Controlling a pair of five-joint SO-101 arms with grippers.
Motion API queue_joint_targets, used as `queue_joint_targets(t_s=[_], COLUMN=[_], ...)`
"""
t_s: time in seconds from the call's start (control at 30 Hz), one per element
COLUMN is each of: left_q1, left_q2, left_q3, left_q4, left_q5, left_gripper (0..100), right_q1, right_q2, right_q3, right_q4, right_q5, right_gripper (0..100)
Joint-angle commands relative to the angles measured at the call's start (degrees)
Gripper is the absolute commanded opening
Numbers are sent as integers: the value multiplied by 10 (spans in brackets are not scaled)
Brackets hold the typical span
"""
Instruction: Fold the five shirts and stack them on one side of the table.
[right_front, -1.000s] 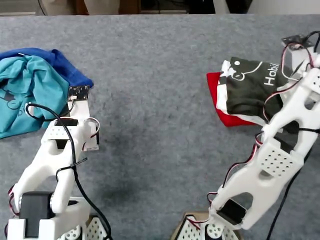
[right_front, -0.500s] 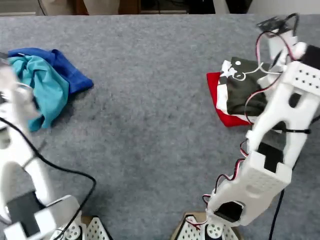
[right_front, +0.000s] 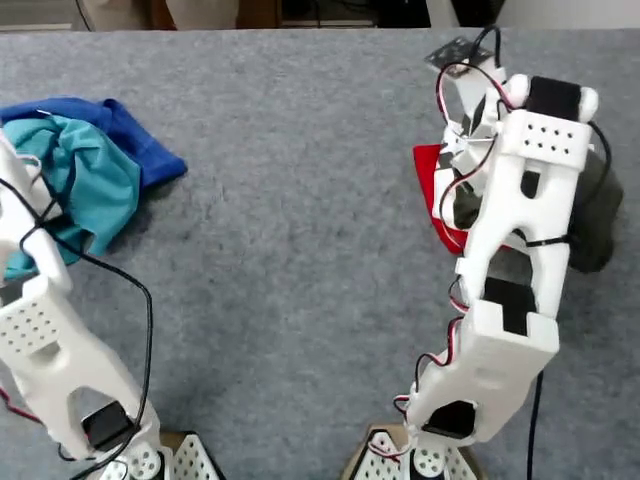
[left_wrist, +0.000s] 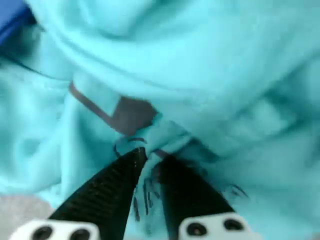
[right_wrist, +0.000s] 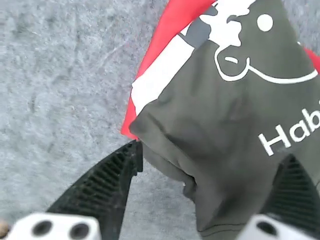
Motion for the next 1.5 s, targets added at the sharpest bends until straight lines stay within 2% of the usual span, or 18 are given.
queue_joint_targets(t_s=[0.0,0.1,0.2,0.3,0.4,0.5,0.6,0.7,0.77,0.83,0.9,0.93,1.03,1.1,1.23,1.33,1.4,1.47], left_q1=[26,40,45,54,115,249,446,647,705,679,590,538,367,211,-57,-108,-98,-81], left_q2=[1,-13,-62,-171,-320,-505,-698,-865,-953,-1022,-1070,-1083,-1077,-1067,-1055,-1055,-1055,-1056], left_q3=[-152,-273,-285,-200,-24,192,380,505,556,581,586,589,612,655,831,969,1021,1043], left_q4=[147,262,259,260,260,259,252,251,248,243,236,223,173,125,-63,-197,-229,-232], left_q5=[4,6,8,7,4,2,-18,-19,13,79,136,143,124,112,13,-87,-132,-139], left_gripper=[18,19,18,18,18,18,19,23,74,190,288,295,271,268,264,243,219,216], right_q1=[-5,-2,-3,-5,-4,-7,-7,-7,-9,-20,-40,-52,-96,-129,-174,-192,-201,-202], right_q2=[-39,-39,-39,-38,-38,-34,-35,-34,-33,-33,-33,-31,-13,3,29,40,44,48], right_q3=[-3,-19,-36,-47,-47,-46,-46,-43,-41,-41,-40,-40,-44,-42,-44,-47,-47,-47], right_q4=[-7,-4,10,20,16,14,-11,-40,-52,-54,-50,-50,-48,-47,-47,-53,-60,-73], right_q5=[35,38,38,38,38,38,38,38,38,38,37,33,4,2,1,1,1,1], right_gripper=[403,383,290,154,30,55,62,62,62,62,62,63,63,63,63,63,63,63])
